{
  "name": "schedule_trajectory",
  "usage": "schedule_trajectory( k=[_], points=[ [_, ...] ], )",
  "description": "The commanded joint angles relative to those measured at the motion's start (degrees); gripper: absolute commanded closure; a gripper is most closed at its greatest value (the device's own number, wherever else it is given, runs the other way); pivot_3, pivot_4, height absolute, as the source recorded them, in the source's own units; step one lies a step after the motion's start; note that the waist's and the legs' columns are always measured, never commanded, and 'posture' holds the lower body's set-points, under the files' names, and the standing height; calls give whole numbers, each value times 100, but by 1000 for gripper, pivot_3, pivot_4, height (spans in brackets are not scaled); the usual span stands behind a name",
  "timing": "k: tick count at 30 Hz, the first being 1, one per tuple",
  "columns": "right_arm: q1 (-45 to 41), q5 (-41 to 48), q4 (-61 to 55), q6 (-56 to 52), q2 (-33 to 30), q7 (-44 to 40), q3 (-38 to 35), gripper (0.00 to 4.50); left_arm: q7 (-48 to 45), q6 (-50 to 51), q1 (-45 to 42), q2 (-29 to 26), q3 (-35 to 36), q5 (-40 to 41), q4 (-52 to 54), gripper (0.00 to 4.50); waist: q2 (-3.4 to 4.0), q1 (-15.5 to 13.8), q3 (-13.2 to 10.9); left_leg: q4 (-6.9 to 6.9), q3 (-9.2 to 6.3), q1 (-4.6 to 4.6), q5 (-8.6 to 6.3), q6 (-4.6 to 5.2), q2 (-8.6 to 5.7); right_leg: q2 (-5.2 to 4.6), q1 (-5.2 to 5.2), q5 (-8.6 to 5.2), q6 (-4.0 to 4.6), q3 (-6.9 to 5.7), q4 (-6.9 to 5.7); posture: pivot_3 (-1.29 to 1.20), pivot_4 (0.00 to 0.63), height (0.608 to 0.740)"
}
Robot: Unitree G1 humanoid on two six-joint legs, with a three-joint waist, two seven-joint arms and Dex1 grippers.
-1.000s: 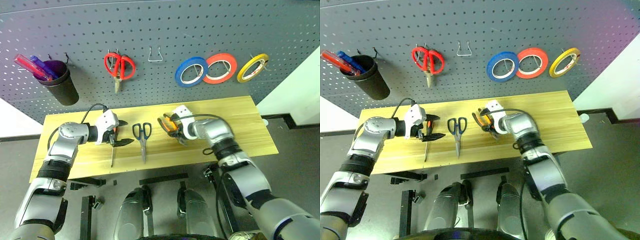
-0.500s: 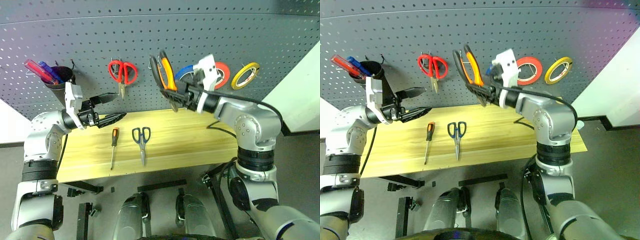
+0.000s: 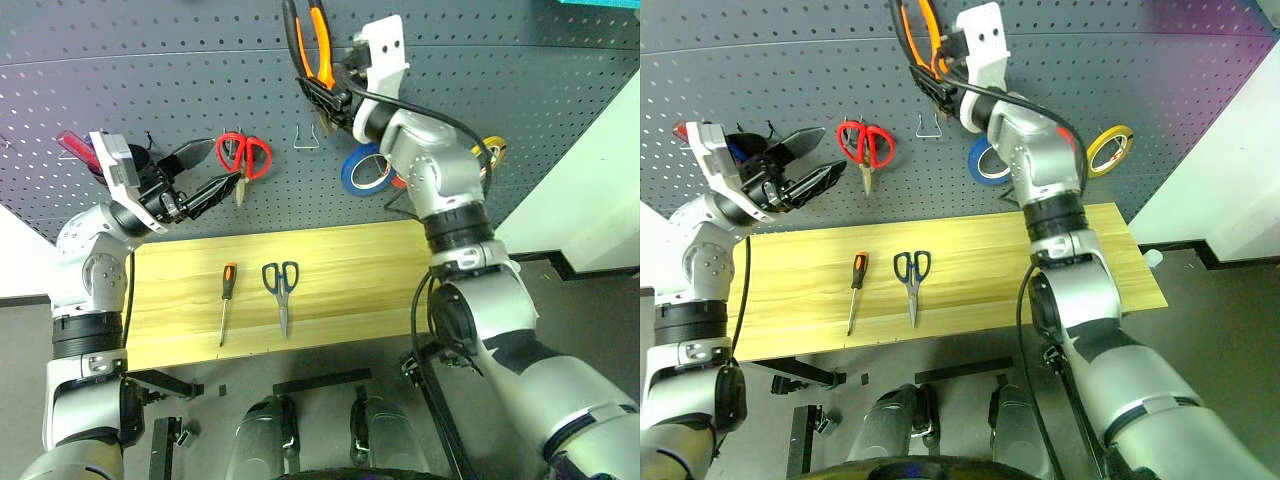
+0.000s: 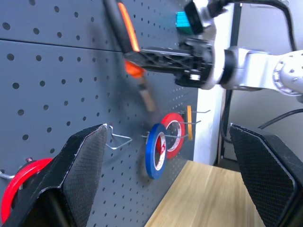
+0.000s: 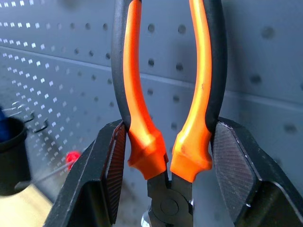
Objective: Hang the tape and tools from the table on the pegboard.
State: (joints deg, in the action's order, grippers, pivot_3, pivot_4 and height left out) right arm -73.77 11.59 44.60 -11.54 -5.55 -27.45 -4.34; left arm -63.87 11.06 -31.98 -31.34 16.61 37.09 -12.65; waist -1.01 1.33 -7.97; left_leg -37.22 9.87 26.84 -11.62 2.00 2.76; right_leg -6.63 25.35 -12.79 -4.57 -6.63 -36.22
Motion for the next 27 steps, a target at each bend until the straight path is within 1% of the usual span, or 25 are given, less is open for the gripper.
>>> schedule_trajectory(
  k=[1, 7, 10, 13, 20, 27],
  points=[
    [-626, -111, 880, 934, 102, 172, -124, 2170, 89, -4, 38, 8, 89, 92, 271, 210, -2, -8, 3, 1, 0, -1, 0, 0, 0, 0, -1, 0, 0, 0, 0, 119, 8, 740],
    [-921, -301, 1838, 1586, 283, 321, -104, 2170, 220, -13, 209, -17, 66, 17, 379, 210, -4, -18, 20, 1, 0, -3, -3, -5, 0, 0, -4, 0, 1, 0, 0, 149, 9, 740],
    [-951, -379, 2137, 1714, 311, 441, -121, 2170, 276, -18, 283, -32, 78, 13, 437, 210, -8, -32, 29, 3, -1, -6, -2, -14, 1, 1, -5, 0, 1, 1, -1, 157, 10, 740],
    [-938, -325, 2437, 1616, 320, 534, -258, 2170, 314, -60, 364, -38, 56, -39, 455, 210, -8, -37, 37, 4, 0, -14, -4, -19, 1, 1, -13, 1, 3, 1, -2, 160, 8, 740],
    [-900, -499, 2798, 1730, 303, 736, -278, 2170, 456, -63, 473, 27, 23, -44, 587, 210, -7, -51, 70, 6, 0, -30, -3, -22, 2, 3, -26, 1, 5, 3, -3, 190, 11, 740],
    [-912, -698, 2965, 1711, 437, 827, -204, 2170, 601, -114, 591, 60, 38, -71, 718, 210, -6, -64, 87, 7, -1, -32, -2, -24, 2, 4, -27, 2, 6, 4, -4, 211, 5, 740]
  ],
)
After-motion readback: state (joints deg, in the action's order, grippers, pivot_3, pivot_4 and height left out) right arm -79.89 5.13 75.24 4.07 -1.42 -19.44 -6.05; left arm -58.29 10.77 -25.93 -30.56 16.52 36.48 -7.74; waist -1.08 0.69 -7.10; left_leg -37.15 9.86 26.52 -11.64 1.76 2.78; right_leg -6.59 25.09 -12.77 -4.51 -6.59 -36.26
